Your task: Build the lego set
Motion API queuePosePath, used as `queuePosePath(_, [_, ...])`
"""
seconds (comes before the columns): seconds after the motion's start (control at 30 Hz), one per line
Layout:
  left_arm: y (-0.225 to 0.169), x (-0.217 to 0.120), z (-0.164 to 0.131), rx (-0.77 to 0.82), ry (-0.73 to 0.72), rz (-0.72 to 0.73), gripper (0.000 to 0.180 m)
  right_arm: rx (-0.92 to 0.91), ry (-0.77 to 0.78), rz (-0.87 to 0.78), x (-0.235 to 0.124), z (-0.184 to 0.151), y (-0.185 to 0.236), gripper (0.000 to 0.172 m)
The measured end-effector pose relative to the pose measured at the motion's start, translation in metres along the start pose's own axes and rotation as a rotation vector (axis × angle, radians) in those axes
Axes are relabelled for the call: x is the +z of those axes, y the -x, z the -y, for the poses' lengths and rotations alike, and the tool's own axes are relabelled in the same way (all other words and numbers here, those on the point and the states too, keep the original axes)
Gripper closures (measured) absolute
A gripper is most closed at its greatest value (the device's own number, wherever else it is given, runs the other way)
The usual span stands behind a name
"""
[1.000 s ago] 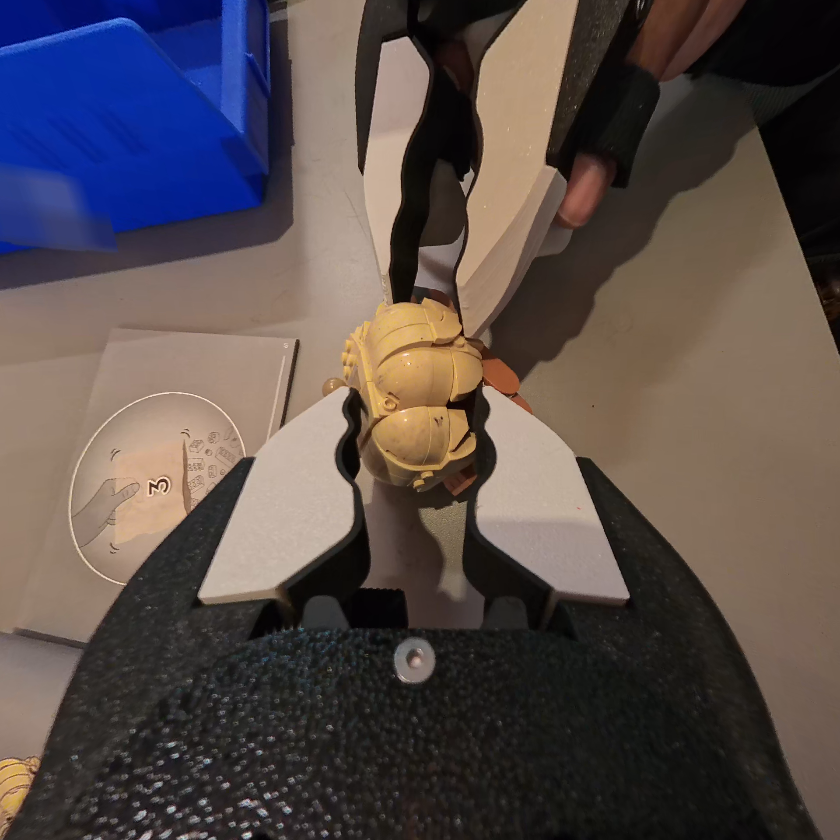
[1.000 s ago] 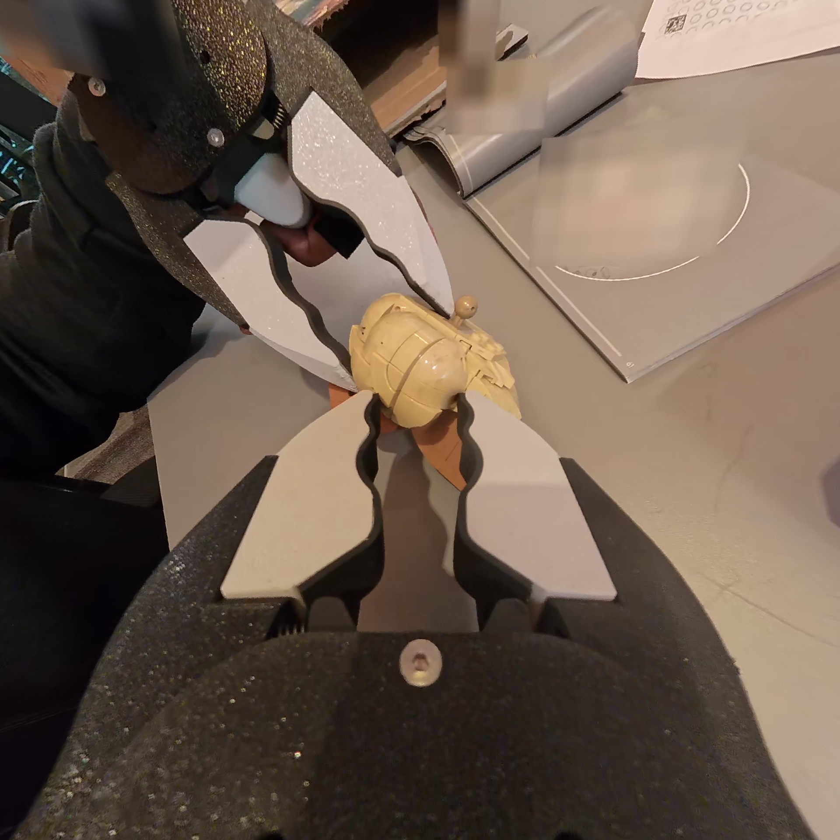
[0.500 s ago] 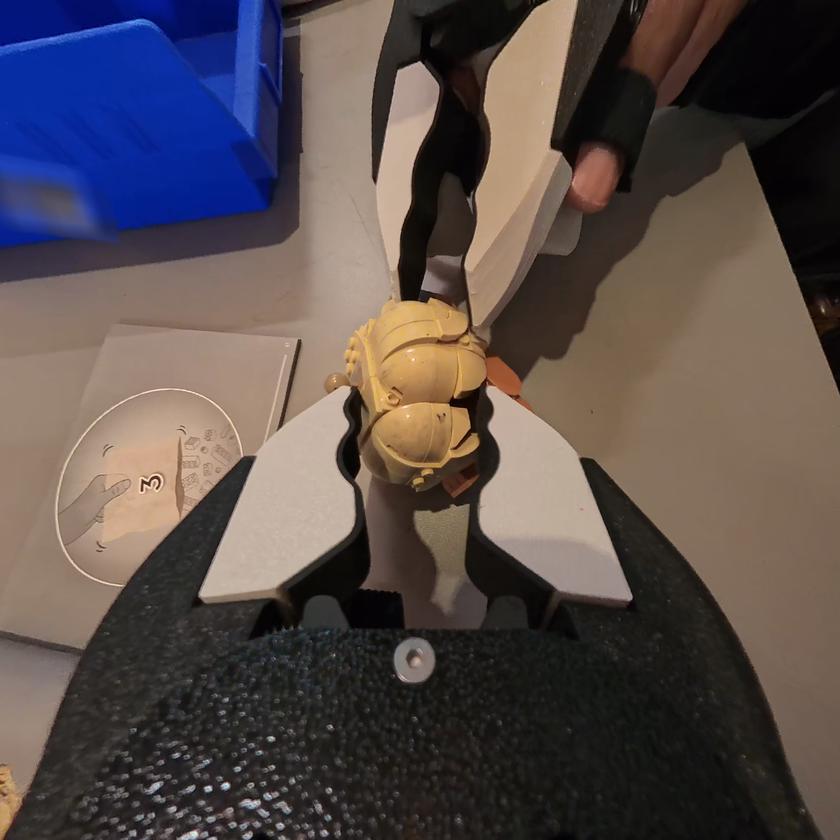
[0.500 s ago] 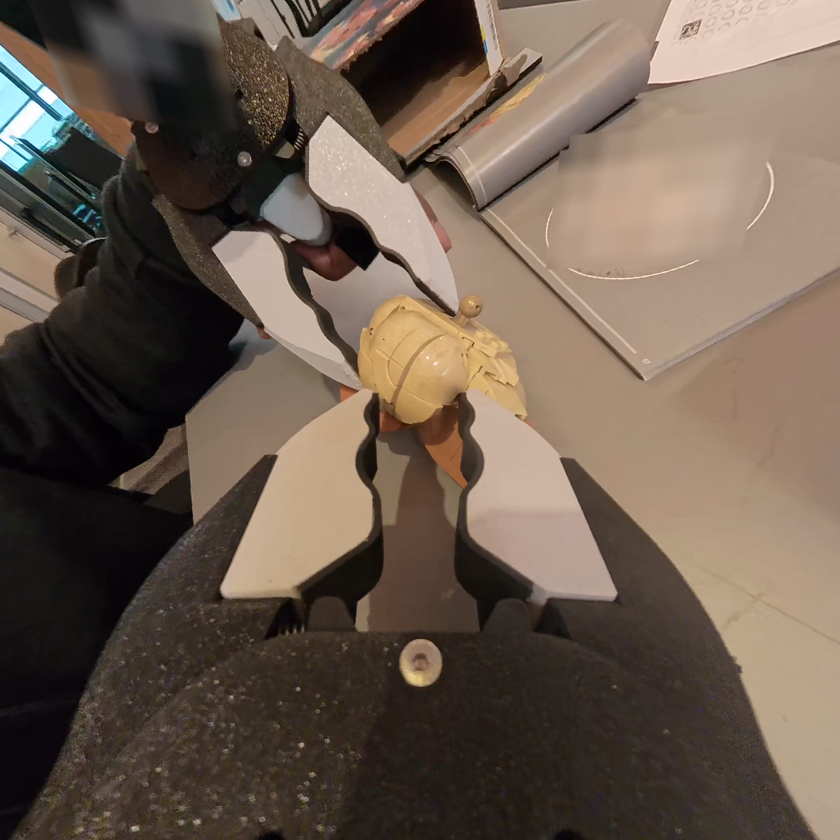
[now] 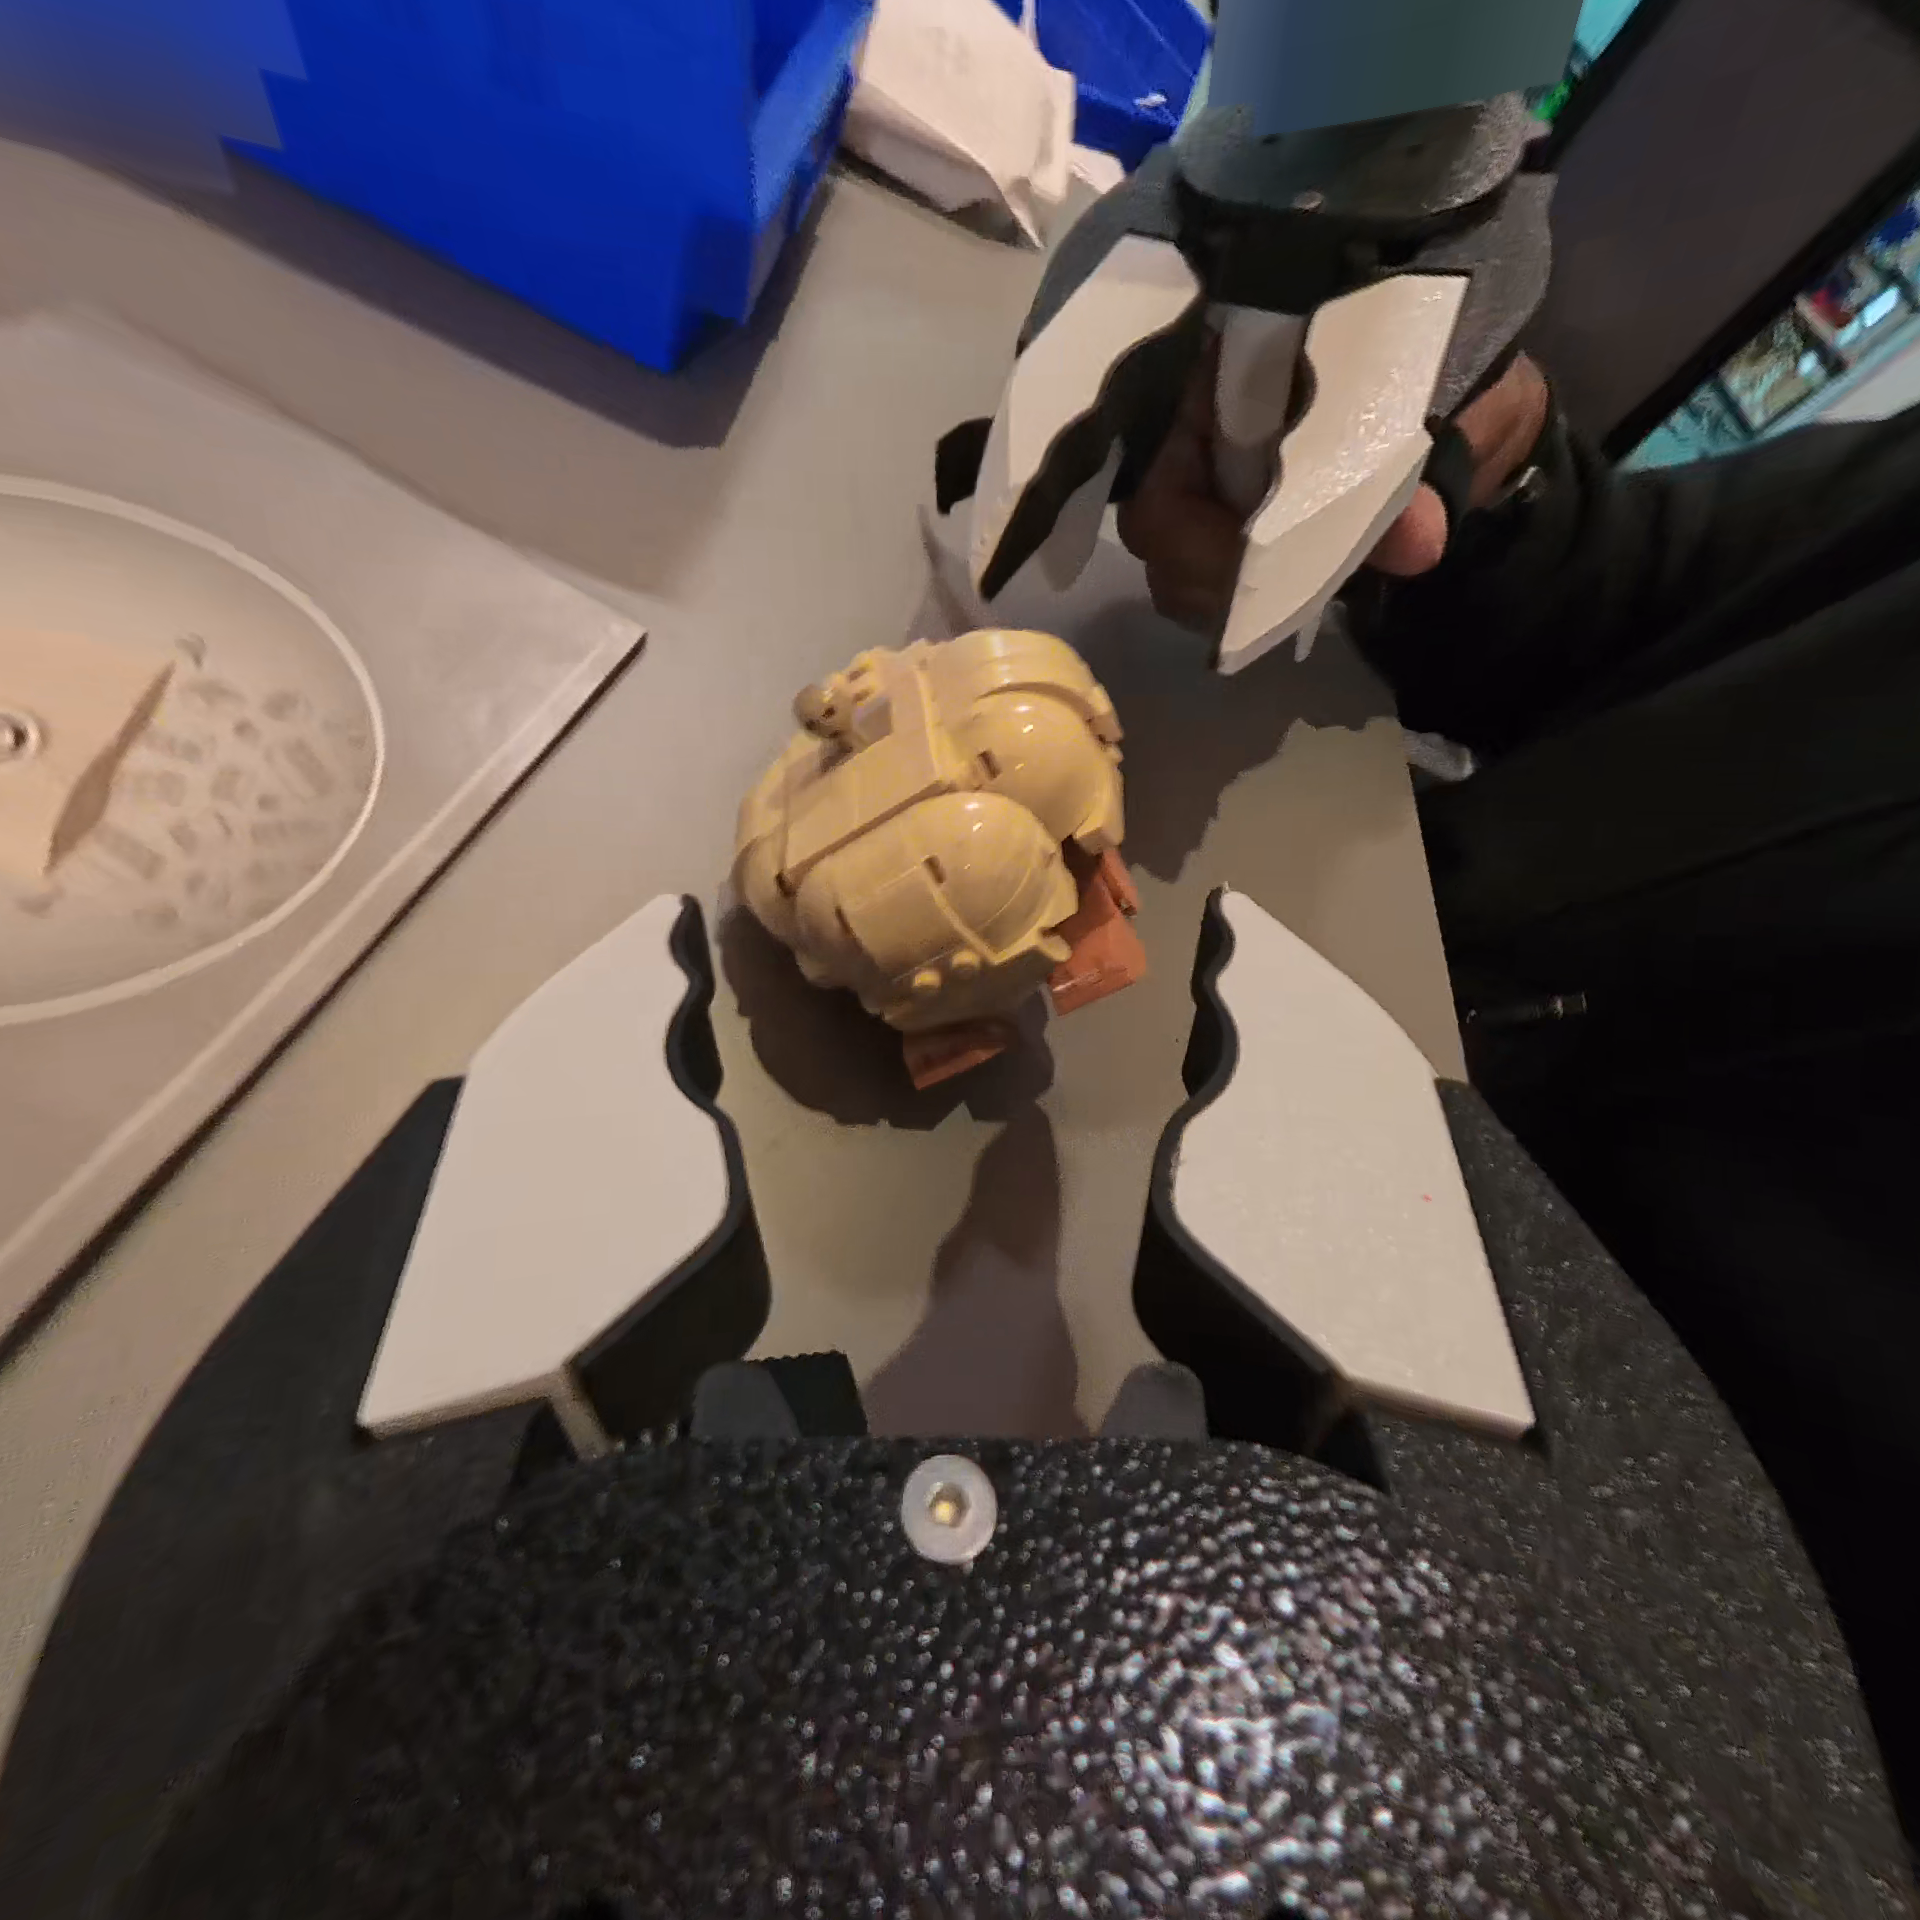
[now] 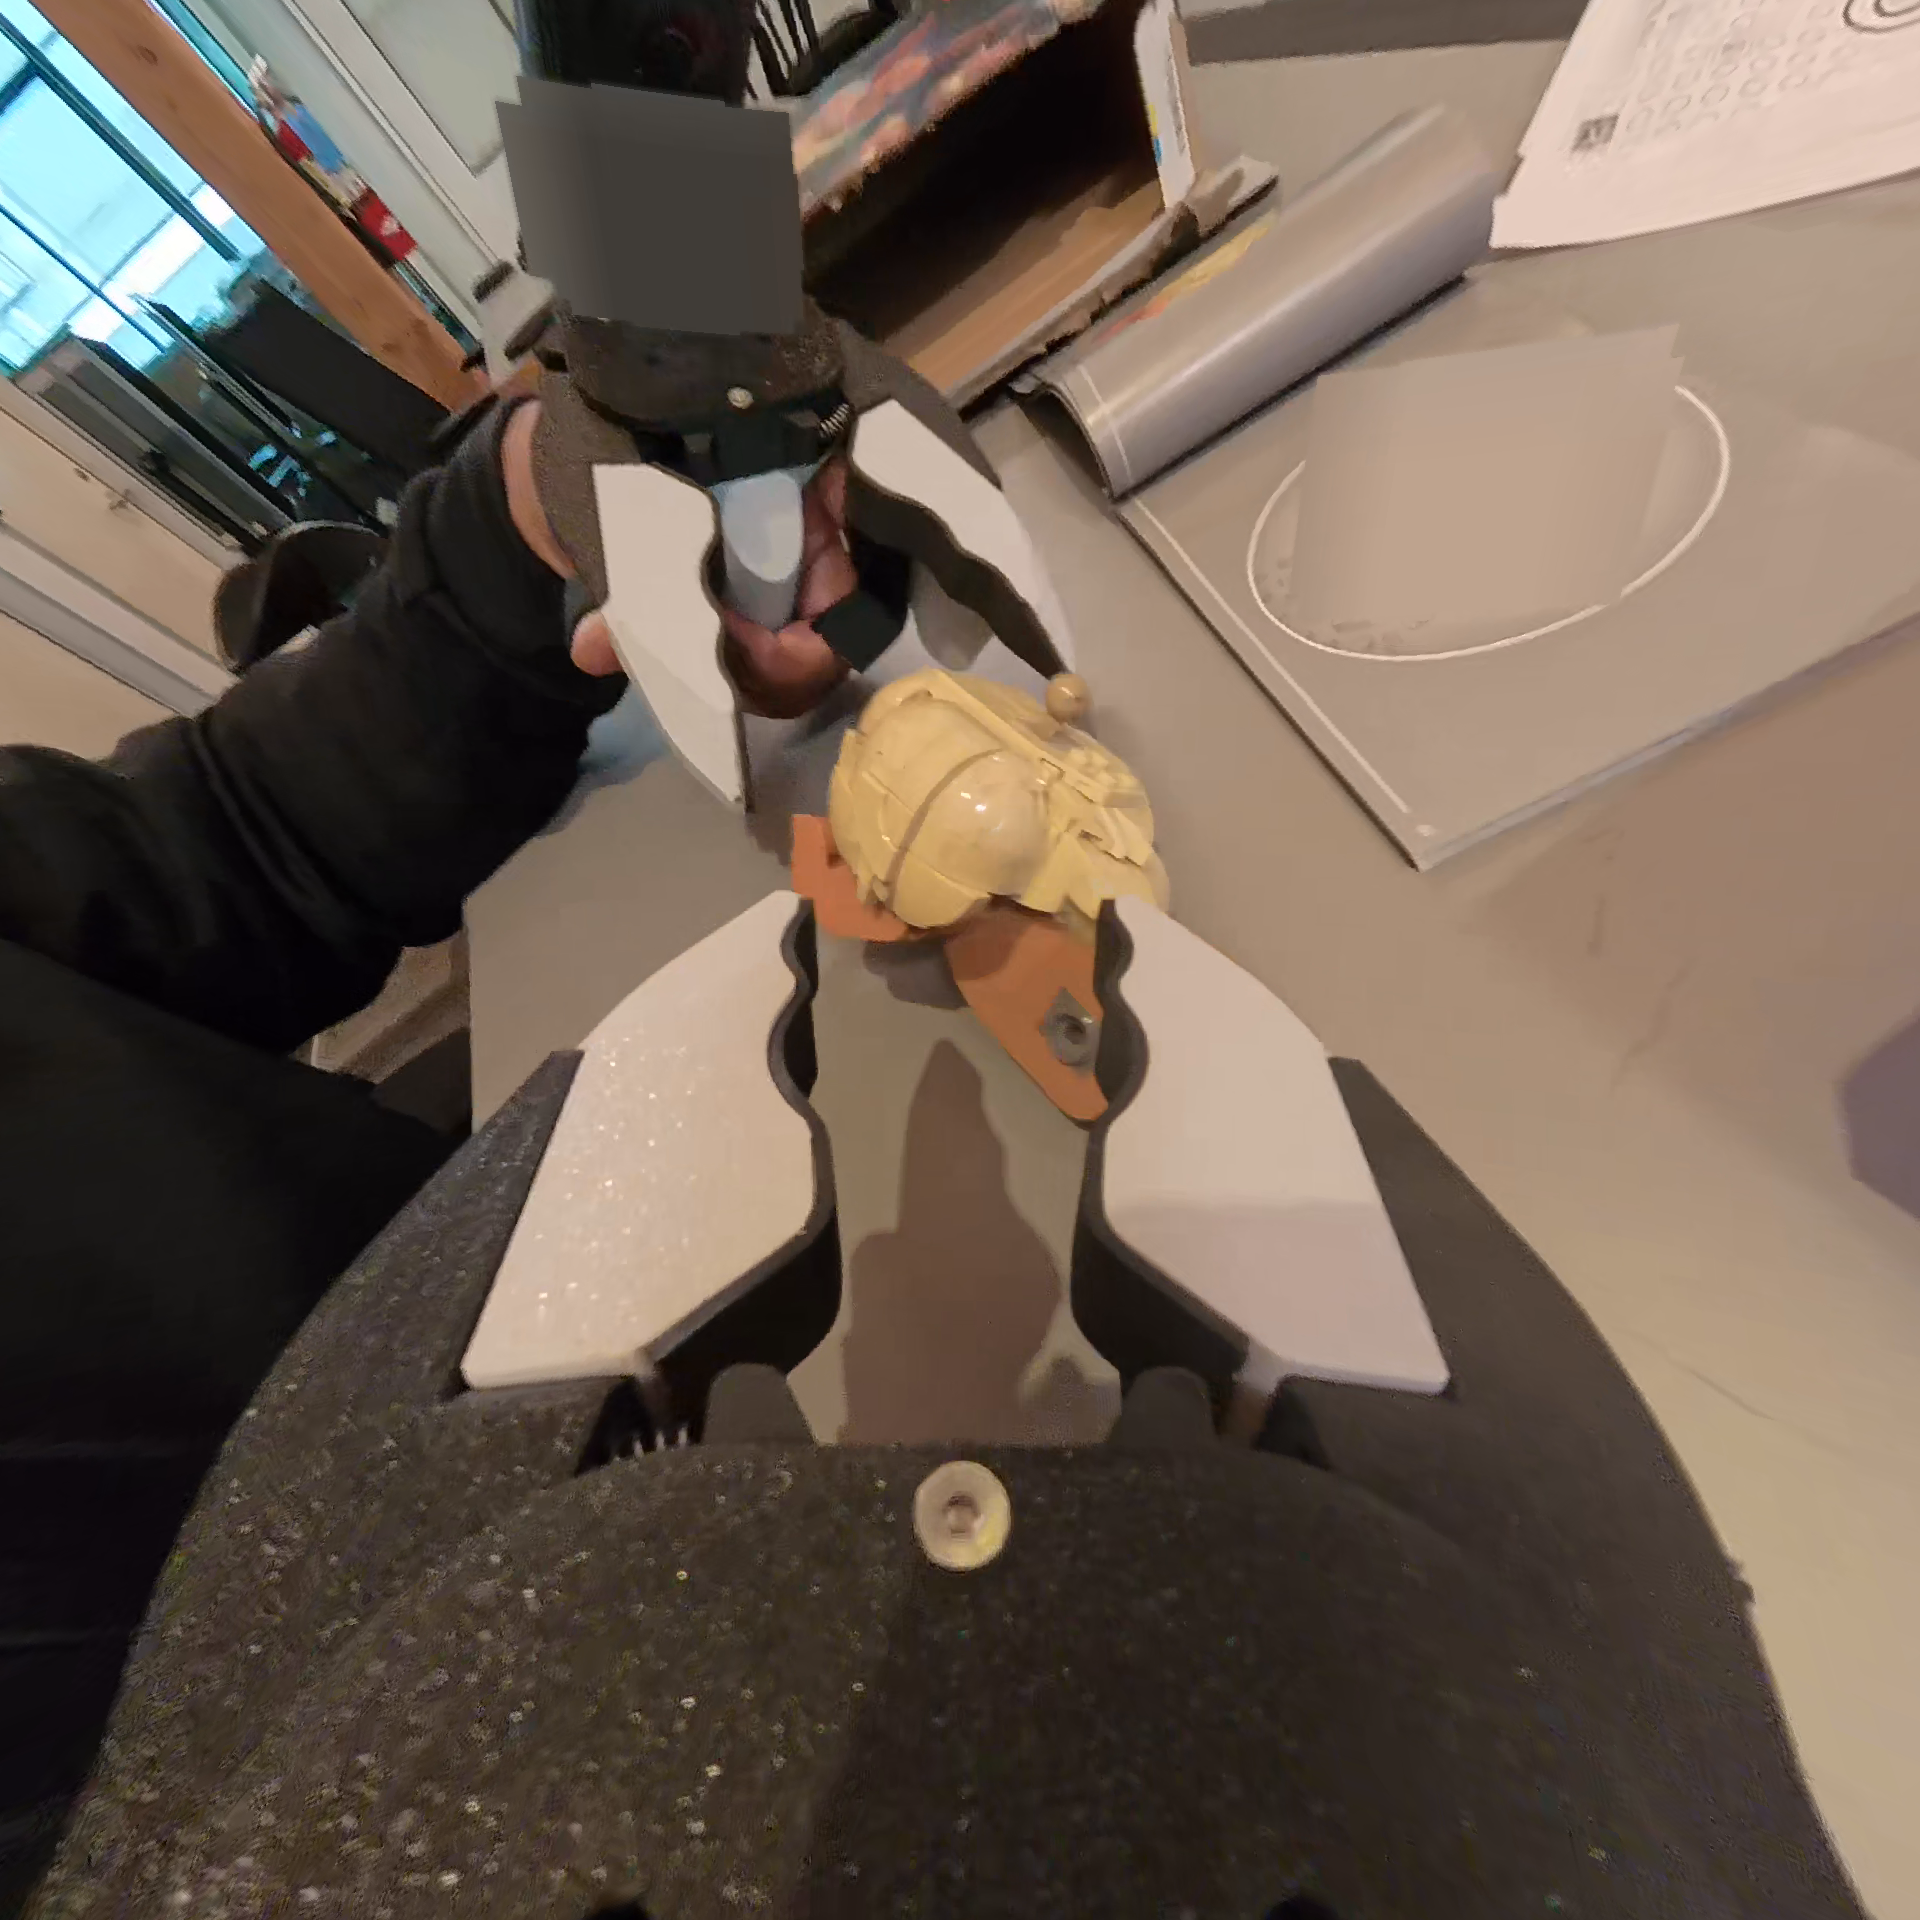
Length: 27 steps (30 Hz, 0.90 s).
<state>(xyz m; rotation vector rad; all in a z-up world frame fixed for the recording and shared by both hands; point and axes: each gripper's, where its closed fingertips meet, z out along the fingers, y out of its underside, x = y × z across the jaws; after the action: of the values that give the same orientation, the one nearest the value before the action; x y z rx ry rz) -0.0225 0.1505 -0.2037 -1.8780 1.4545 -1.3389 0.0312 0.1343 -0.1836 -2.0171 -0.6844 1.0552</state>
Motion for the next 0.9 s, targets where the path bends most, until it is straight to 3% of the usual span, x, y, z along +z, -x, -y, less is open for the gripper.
queuePosePath(0.17, [0.003, 0.006, -0.006, -0.158, -0.009, -0.003, 0.089, 0.032, 0.103, 0.053, 0.004, -0.009, -0.01, 0.102])
queuePosePath(0.33, [-0.003, 0.018, -0.008, -0.201, 0.028, -0.004, 0.09, 0.05, 0.188, 0.123, 0.014, -0.017, -0.008, 0.093])
queuePosePath(0.5, [-0.003, 0.028, -0.013, -0.168, 0.081, 0.044, 0.088, -0.001, 0.298, 0.107, 0.022, -0.034, -0.014, 0.098])
queuePosePath(0.77, [-0.002, 0.034, -0.016, -0.084, 0.119, 0.075, 0.095, -0.053, 0.334, 0.09, 0.025, -0.042, -0.012, 0.133])
queuePosePath(0.9, [-0.003, 0.034, -0.016, -0.048, 0.112, 0.079, 0.095, -0.054, 0.328, 0.108, 0.024, -0.042, -0.01, 0.13])
